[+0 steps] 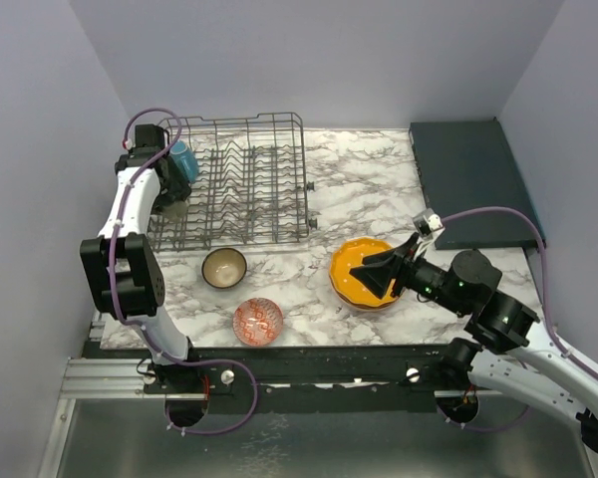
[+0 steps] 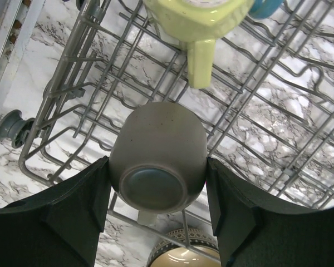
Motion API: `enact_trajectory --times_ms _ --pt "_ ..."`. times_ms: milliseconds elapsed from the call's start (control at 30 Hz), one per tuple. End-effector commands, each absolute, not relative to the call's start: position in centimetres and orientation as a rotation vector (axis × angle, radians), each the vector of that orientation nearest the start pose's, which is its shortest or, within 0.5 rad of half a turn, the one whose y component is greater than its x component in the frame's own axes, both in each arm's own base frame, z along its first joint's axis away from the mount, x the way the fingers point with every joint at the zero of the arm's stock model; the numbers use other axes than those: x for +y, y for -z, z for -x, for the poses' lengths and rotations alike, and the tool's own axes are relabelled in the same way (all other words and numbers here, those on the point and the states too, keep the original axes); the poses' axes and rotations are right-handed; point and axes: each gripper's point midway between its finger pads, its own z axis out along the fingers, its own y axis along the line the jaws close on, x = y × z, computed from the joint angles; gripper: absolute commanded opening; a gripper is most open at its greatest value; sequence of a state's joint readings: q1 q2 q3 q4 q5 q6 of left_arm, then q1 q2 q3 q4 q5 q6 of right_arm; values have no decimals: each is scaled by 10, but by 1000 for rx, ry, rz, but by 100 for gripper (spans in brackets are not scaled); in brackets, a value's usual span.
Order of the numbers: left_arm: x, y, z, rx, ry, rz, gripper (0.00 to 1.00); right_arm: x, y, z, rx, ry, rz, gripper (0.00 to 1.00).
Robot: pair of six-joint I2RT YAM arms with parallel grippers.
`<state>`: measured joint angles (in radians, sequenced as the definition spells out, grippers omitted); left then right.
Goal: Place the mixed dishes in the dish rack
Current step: Turn the cup upside down in the dish rack.
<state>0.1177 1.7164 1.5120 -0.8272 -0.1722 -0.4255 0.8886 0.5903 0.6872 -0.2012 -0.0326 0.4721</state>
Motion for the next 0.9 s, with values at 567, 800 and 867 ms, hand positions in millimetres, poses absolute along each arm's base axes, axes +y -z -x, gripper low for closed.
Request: enact_trajectory --times_ms 567,800,867 --pt "95 -102 -427 2527 -118 857 0 227 -286 -158 1731 -992 414 58" --pt "97 -81 -425 2569 -117 895 0 226 -282 -158 1736 -985 410 58" --pt "98 -77 -424 2576 -123 899 0 226 -282 -158 1738 -984 409 58"
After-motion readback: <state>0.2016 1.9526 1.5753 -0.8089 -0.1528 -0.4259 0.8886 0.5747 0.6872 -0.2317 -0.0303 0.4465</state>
